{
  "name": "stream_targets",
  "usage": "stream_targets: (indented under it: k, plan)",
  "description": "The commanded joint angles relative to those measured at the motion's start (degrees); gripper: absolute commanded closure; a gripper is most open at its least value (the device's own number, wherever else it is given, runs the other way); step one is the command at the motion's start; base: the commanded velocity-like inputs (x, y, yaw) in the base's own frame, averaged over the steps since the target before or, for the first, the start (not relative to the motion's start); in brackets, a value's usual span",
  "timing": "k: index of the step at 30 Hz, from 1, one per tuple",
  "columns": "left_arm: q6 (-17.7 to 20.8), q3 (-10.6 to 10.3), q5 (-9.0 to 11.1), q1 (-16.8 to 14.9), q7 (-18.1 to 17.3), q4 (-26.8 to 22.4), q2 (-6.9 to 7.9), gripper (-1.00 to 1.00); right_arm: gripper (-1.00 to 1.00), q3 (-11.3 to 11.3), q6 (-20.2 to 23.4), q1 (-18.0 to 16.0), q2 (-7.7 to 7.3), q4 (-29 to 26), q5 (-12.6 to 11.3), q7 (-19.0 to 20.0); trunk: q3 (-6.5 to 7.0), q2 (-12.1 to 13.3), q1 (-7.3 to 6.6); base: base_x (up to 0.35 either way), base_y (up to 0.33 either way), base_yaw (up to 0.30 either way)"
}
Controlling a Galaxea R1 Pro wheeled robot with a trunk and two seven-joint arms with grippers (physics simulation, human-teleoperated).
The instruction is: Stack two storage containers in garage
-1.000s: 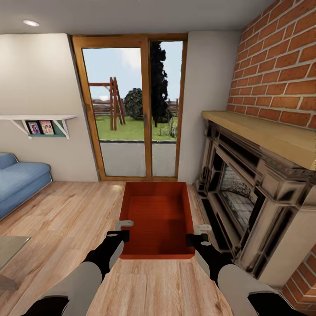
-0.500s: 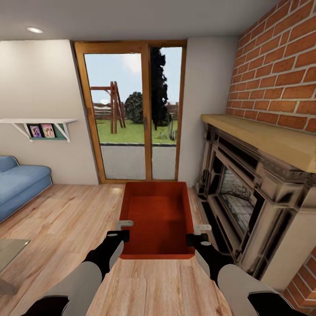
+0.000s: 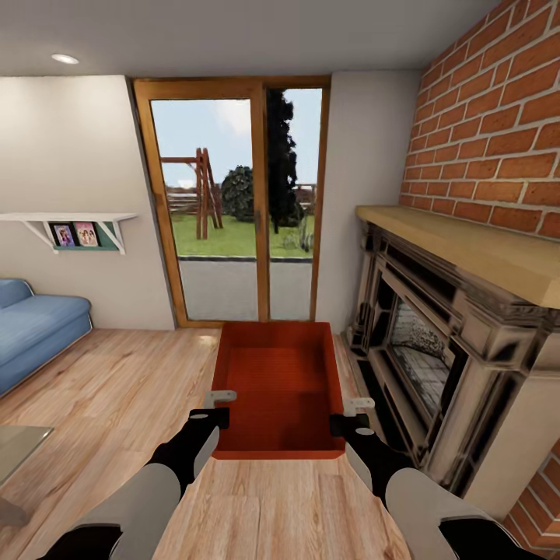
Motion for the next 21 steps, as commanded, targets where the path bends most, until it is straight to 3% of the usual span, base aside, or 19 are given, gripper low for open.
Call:
stream_targets:
  k: [1, 21]
  plan:
    - [0.18, 0.3, 0.36, 0.02, -0.16, -0.1, -0.12, 1.0, 1.0, 0.33, 0.12, -0.02, 0.28, -0.01, -0.29, -0.04, -0.02, -0.05, 0.02, 0.0, 0.0, 0.0]
    - [0.18, 0.3, 0.36, 0.01, -0.16, -0.13, -0.12, 1.0, 1.0, 0.33, 0.12, 0.0, 0.32, -0.01, -0.35, -0.06, -0.02, -0.05, 0.02, 0.0, 0.0, 0.012]
